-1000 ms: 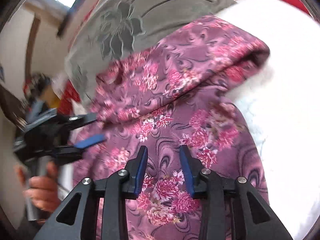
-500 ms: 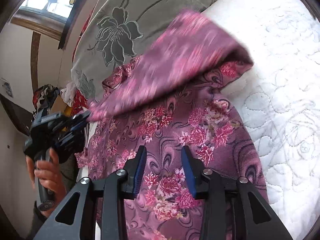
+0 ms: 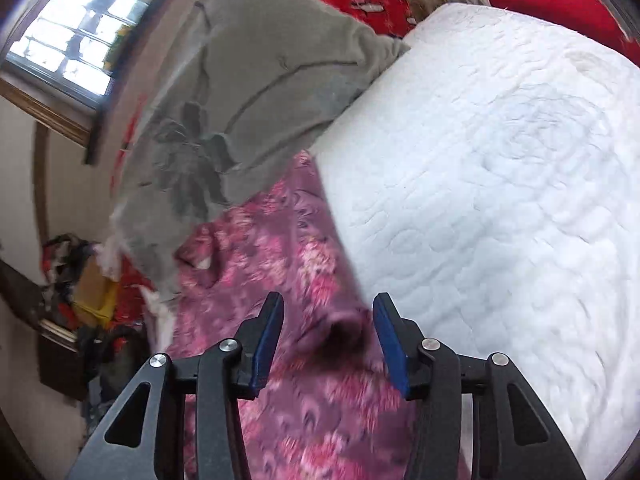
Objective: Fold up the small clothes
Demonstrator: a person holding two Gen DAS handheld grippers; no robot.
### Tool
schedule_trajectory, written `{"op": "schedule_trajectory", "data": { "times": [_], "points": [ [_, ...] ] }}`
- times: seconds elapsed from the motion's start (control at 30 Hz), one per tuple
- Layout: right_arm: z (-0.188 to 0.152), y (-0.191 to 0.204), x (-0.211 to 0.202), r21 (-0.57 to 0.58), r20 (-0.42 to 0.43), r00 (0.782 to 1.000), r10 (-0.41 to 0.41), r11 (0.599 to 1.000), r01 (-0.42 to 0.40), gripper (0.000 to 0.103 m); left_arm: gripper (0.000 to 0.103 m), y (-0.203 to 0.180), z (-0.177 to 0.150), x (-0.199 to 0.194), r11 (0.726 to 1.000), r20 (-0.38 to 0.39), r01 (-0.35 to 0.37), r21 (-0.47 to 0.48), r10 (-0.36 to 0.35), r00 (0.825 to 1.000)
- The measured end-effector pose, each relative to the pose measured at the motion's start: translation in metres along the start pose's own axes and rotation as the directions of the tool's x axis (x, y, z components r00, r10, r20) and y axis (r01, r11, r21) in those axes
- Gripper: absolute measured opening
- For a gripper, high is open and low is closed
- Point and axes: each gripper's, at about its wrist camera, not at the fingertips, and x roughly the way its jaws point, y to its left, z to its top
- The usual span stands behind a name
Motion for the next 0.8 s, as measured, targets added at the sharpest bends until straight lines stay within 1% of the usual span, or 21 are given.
{"op": "schedule_trajectory", "data": {
  "times": [0.03,0.07,0.1,0.13,0.17,0.2,0.23,0.27,0.3,0.33,0.37,0.4,0.43,0.47,0.53,0.57,0.63,0.67,0.7,0.73,0.8],
  "points": [
    [0.003,0.004,0.011,-0.023,-0.032,0.998,-0.047,0.999,0.046,0.047,0.004,0.000,0.000,-0.001,1.000,0.000,0.008,0.000,-0.008,1.000],
    [0.004,0.009,0.015,-0.055,-0.037,0.997,-0.071,0.996,0.069,0.029,0.004,-0.001,0.001,-0.004,1.000,-0.002,0.025,0.005,-0.025,1.000],
    [0.004,0.015,0.013,-0.103,-0.025,0.997,-0.067,0.993,0.064,0.011,0.005,-0.003,0.000,-0.007,0.999,-0.002,0.036,0.015,-0.036,0.999],
    [0.005,0.019,0.008,-0.136,0.007,0.997,-0.074,0.988,0.074,0.011,0.010,-0.004,0.000,-0.009,0.999,-0.002,0.040,0.026,-0.040,0.999],
    [0.006,0.021,-0.003,-0.153,0.071,0.994,-0.080,0.984,0.090,0.010,0.013,-0.004,0.000,-0.012,0.998,0.000,0.046,0.037,-0.046,0.999],
    [0.007,0.019,-0.007,-0.146,0.095,0.992,-0.085,0.984,0.098,0.010,0.020,-0.003,0.000,-0.014,0.998,0.006,0.040,0.044,-0.040,0.999],
    [0.008,0.012,-0.006,-0.128,0.094,0.990,-0.103,0.985,0.115,0.010,0.022,0.001,0.001,-0.017,0.999,0.013,0.031,0.040,-0.032,0.999],
    [0.009,0.007,0.001,-0.124,0.067,0.989,-0.132,0.982,0.140,0.010,0.022,0.005,0.001,-0.022,0.999,0.018,0.034,0.031,-0.035,0.999],
    [0.007,0.006,0.011,-0.136,0.027,0.985,-0.173,0.975,0.175,0.011,0.022,0.009,0.000,-0.026,0.999,0.023,0.050,0.020,-0.051,0.998],
    [0.005,0.005,0.015,-0.150,0.008,0.982,-0.186,0.971,0.185,0.011,0.022,0.014,-0.001,-0.033,0.997,0.042,0.079,0.005,-0.079,0.996],
    [0.003,0.008,0.011,-0.162,0.029,0.981,-0.193,0.967,0.196,0.013,0.022,0.016,-0.002,-0.039,0.995,0.063,0.100,-0.002,-0.100,0.993],
    [0.002,0.014,0.003,-0.160,0.063,0.975,-0.213,0.962,0.221,0.020,0.022,0.015,-0.002,-0.046,0.993,0.089,0.117,0.004,-0.117,0.989],
    [0.001,0.020,-0.007,-0.150,0.114,0.970,-0.213,0.962,0.229,0.020,0.022,0.012,-0.001,-0.048,0.994,0.098,0.111,0.018,-0.112,0.989],
    [0.000,0.026,-0.015,-0.145,0.153,0.971,-0.182,0.968,0.204,0.020,0.022,0.005,0.001,-0.048,0.995,0.101,0.095,0.042,-0.099,0.990],
    [-0.001,0.040,-0.021,-0.157,0.180,0.974,-0.138,0.973,0.167,0.027,0.024,-0.008,0.003,-0.038,0.994,0.088,0.067,0.084,-0.075,0.993],
    [-0.003,0.051,-0.019,-0.182,0.168,0.979,-0.116,0.973,0.146,0.032,0.025,-0.014,0.004,-0.028,0.994,0.077,0.028,0.105,-0.036,0.996],
    [-0.009,0.068,-0.010,-0.225,0.130,0.987,-0.099,0.966,0.127,0.032,0.024,-0.015,0.006,-0.011,0.992,0.046,-0.053,0.118,0.048,0.998],
    [-0.015,0.079,-0.002,-0.259,0.098,0.991,-0.095,0.959,0.118,0.032,0.024,-0.013,0.006,-0.003,0.991,0.024,-0.074,0.113,0.072,0.997],
    [-0.018,0.085,0.002,-0.276,0.079,0.993,-0.090,0.955,0.109,0.032,0.024,-0.008,0.005,0.002,0.993,0.009,-0.068,0.095,0.068,0.998],
    [-0.024,0.095,0.010,-0.298,0.053,0.995,-0.080,0.950,0.092,0.033,0.024,-0.005,0.004,-0.002,0.995,0.022,-0.047,0.085,0.045,0.999],
    [-0.034,0.111,0.021,-0.329,0.008,0.999,-0.049,0.943,0.049,0.033,0.024,0.000,0.003,-0.011,0.997,0.016,-0.022,0.071,0.021,1.000]
  ]
}}
